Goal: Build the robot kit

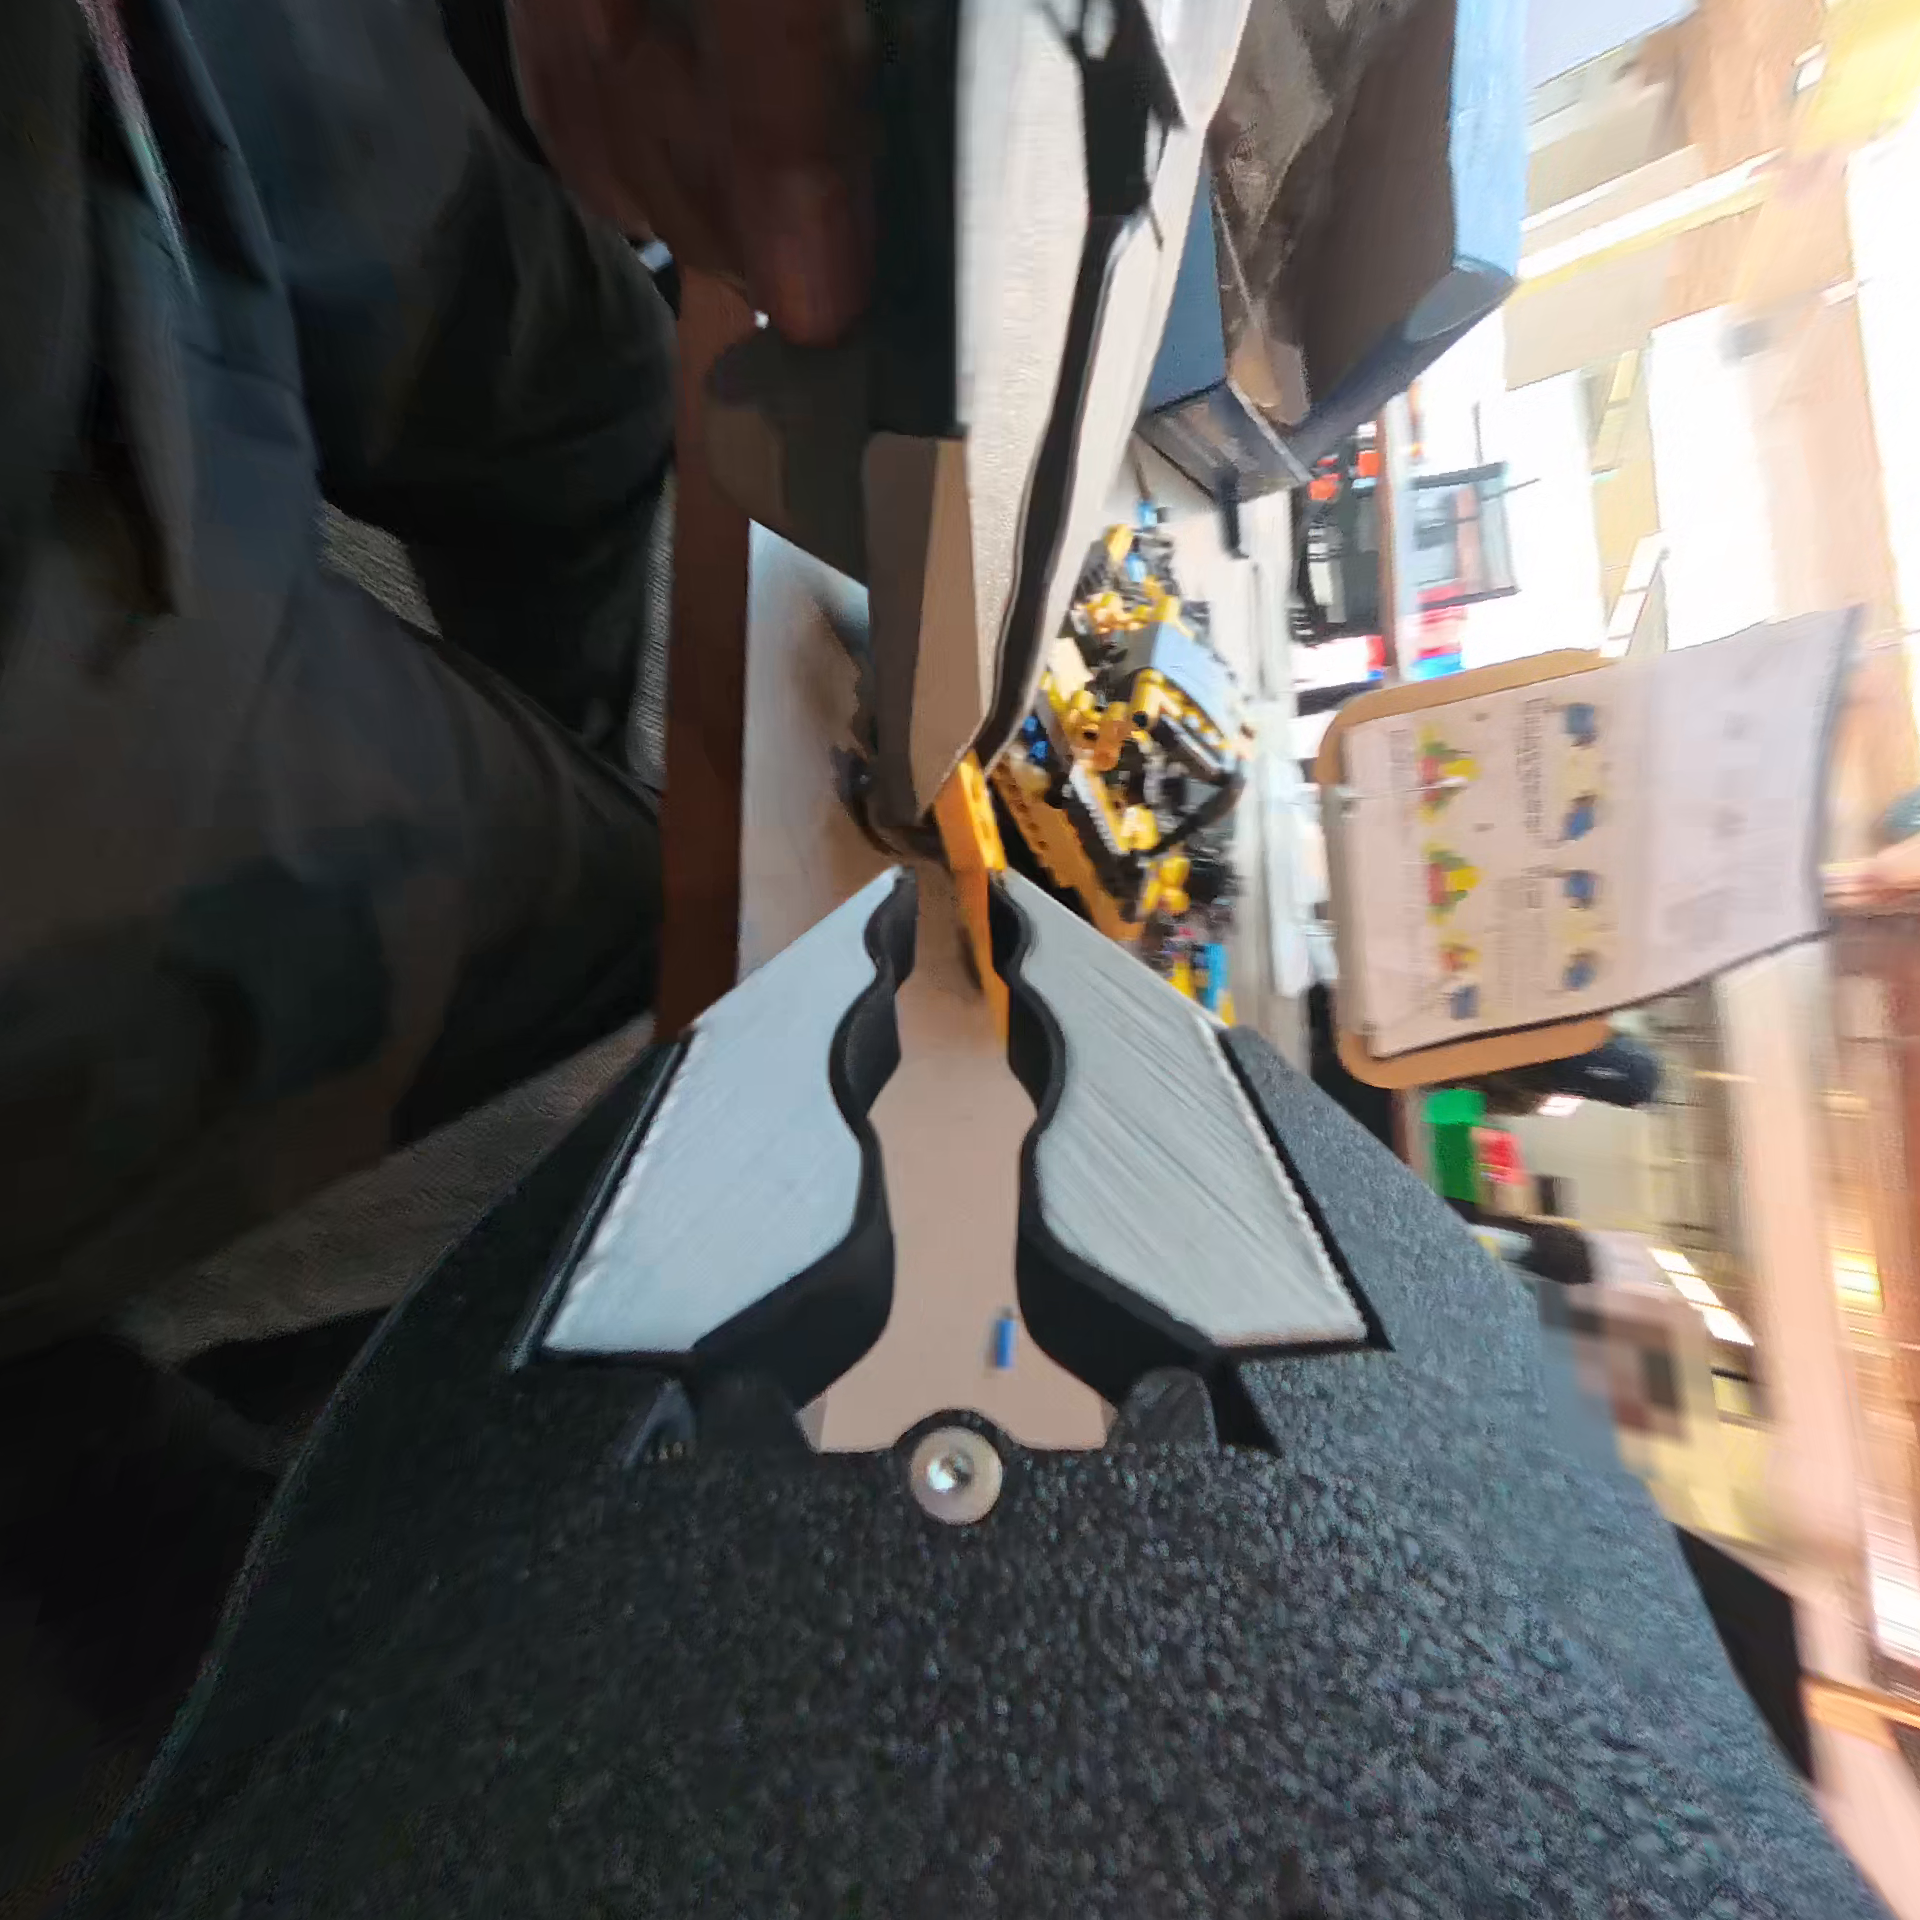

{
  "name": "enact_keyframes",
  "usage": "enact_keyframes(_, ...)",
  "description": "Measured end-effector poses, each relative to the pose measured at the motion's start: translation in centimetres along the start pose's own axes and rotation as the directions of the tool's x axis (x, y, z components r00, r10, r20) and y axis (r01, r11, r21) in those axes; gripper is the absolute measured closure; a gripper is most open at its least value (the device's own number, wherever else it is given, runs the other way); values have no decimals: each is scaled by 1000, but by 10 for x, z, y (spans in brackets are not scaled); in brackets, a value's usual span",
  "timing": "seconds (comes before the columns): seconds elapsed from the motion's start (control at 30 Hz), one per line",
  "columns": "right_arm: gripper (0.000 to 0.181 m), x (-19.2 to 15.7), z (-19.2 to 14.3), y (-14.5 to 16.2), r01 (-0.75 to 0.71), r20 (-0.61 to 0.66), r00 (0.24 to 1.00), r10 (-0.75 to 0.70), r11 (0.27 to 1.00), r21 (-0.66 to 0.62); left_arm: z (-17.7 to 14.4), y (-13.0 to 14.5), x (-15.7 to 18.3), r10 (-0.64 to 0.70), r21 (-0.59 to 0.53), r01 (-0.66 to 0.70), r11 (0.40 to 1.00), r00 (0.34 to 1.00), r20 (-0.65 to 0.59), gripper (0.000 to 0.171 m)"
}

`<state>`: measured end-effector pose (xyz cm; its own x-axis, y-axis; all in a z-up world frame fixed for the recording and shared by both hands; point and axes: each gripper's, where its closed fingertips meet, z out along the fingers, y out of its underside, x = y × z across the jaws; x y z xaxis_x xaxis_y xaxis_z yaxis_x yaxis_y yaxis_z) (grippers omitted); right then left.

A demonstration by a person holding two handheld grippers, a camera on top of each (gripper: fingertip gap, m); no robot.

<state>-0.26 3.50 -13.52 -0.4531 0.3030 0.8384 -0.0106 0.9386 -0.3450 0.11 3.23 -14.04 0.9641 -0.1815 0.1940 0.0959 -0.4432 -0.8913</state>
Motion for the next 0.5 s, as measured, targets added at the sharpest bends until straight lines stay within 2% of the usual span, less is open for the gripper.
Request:
enact_keyframes(0.07,164,-5,-2,2,-120,106,987,118,993,13,-1,0,-6,134,3,-135,991,987,84,169)
enact_keyframes(0.13,164,-10,-5,3,-209,212,956,201,978,15,-2,1,-8,312,-16,-314,949,936,163,168)
enact_keyframes(0.23,153,-4,-7,2,-283,251,929,272,959,7,-2,8,-1,469,-56,-467,883,868,164,167)
enact_keyframes(0.3,154,-7,-6,2,-289,282,918,278,957,-4,-2,12,4,501,-57,-498,865,855,134,167)
enact_keyframes(0.4,170,-17,-3,3,-270,325,908,265,962,-32,-3,11,8,506,-39,-505,862,855,111,167)
enact_keyframes(0.5,172,-19,-1,3,-291,339,896,287,956,-42,-4,15,8,499,-49,-496,867,862,88,167)
